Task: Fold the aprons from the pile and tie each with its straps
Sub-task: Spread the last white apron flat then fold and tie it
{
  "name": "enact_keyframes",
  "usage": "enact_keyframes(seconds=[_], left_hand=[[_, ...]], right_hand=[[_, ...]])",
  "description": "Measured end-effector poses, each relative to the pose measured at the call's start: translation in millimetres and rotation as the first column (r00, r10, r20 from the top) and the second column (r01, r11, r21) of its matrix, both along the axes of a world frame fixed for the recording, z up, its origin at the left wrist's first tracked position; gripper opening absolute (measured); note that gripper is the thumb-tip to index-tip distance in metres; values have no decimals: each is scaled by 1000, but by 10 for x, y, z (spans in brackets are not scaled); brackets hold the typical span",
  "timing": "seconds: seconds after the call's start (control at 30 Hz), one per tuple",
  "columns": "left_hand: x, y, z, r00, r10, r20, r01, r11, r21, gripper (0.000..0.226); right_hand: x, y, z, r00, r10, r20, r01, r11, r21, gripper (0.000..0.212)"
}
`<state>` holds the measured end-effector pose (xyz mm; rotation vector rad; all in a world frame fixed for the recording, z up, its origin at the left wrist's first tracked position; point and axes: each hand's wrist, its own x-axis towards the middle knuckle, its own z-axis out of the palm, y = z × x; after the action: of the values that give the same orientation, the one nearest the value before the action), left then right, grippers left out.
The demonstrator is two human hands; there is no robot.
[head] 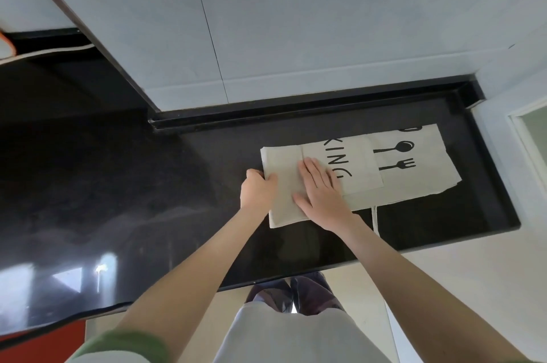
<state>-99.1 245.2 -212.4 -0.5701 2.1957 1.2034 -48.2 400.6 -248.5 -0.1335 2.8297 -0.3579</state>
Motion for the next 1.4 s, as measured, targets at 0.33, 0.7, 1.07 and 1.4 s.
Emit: enact_keyframes(seconds=[0.33, 0.7, 1.07, 1.4], left_hand=[[-251, 128, 438, 943, -327, -54, 331, 937, 108, 37], [-178, 301, 353, 833, -504, -229, 546, 814, 196, 38], [-18, 416, -22, 261, -913, -312, 772, 392, -500, 67], [62, 437, -307, 146, -986, -84, 653, 160, -740, 71]], right_hand=[[-348, -129, 438, 831, -304, 467, 550, 581, -600, 34], [-299, 161, 476, 697, -443, 564, 715, 378, -588, 40], [21, 380, -28, 893, -281, -352, 321, 945, 60, 52], [252, 477, -101, 987, -133, -92, 147, 976, 164, 61]])
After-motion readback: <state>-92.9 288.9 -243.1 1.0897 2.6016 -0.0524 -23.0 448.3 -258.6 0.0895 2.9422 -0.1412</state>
